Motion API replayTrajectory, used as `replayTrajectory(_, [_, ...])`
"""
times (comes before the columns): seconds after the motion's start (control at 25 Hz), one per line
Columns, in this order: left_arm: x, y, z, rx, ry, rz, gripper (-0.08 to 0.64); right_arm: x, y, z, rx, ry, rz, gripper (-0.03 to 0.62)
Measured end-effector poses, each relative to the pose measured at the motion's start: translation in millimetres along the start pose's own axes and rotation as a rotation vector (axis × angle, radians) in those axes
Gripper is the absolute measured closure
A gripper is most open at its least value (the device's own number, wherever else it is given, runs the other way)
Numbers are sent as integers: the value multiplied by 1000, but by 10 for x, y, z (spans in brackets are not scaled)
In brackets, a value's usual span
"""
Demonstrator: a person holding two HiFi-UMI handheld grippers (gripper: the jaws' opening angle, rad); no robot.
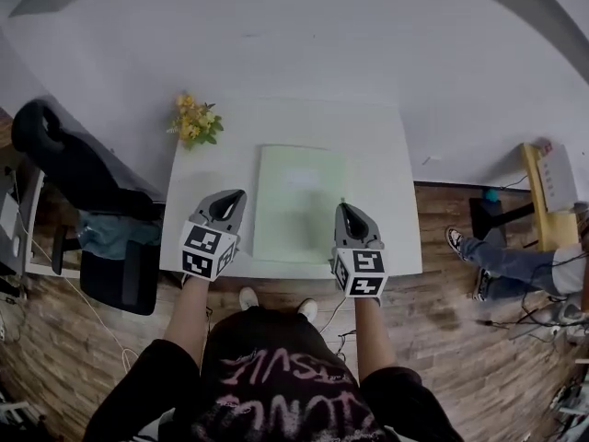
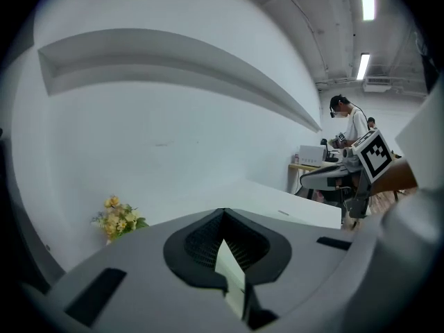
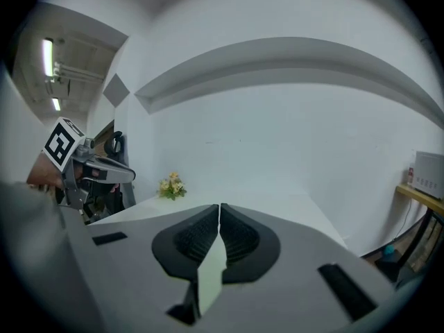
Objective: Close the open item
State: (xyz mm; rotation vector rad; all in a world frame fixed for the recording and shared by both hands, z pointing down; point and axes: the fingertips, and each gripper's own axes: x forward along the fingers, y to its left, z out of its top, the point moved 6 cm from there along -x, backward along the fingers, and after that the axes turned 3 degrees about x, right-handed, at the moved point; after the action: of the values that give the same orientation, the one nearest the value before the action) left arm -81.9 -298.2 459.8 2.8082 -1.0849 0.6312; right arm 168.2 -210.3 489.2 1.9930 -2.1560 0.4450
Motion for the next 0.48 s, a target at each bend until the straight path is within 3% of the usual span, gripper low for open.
replayTrajectory(0.48, [-555, 510, 293, -40, -135, 154, 546, 261, 382, 462, -54, -67, 81, 568])
